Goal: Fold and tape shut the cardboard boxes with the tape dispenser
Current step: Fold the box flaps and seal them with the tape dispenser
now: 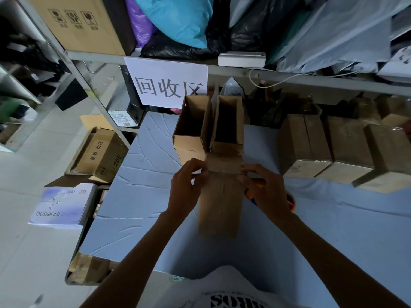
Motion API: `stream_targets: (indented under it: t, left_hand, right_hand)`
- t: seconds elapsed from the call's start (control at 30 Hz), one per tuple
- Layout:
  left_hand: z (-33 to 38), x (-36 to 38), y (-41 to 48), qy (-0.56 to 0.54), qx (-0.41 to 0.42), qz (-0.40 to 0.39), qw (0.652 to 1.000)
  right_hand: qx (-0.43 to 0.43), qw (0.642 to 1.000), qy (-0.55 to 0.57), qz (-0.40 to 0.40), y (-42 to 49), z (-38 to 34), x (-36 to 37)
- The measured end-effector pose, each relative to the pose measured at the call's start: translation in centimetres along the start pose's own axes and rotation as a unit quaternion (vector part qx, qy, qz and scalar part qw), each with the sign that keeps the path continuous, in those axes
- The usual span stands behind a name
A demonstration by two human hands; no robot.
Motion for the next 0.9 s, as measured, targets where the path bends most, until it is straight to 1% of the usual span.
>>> stream_targets:
  t: [0.1,0.27,0.37,0.47,0.67,0.9]
  left_hand:
    - [0.2,0.1,0.2,0.012,0.005,-0.005,1.0]
    - [0.8,0.1,0.5,0.02,0.018,-0.013,1.0]
    - [0.7,-0.2,0.7,0.029,0.0,0.003,1.0]
    - [0.7,-0.2,1.0,0.037,0.0,-0.001,0.999]
    - [0.7,-0.2,1.1,0.032,-0.001,-0.001,0.999]
    - [-0.1,0.3,1.0,0.035,-0.029,-0.017,0.999]
  right_hand:
    - [-0.02,0.999,-0.029,0.011,0.2,-0.1,-0.2]
    - [-0.013,0.999,-0.033,0.009,0.5,0.0,-0.1]
    - [0.0,1.0,-0.004,0.012,0.4,0.1,0.0]
    - [0.019,0.999,0.037,0.023,0.4,0.4,0.0]
    - [0.007,0.998,0.05,0.03,0.6,-0.2,-0.2]
    - [0.011,0.998,0.043,0.037,0.6,0.0,-0.3]
Point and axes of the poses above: each hand's wrist, its own y-axis towards the middle knuckle, its own x-axis out of the palm, z = x × y, the point moved 9 cm from there along y, towards the middle knuckle, and after that the axes turned 7 degrees about y, right-handed, at the moved point
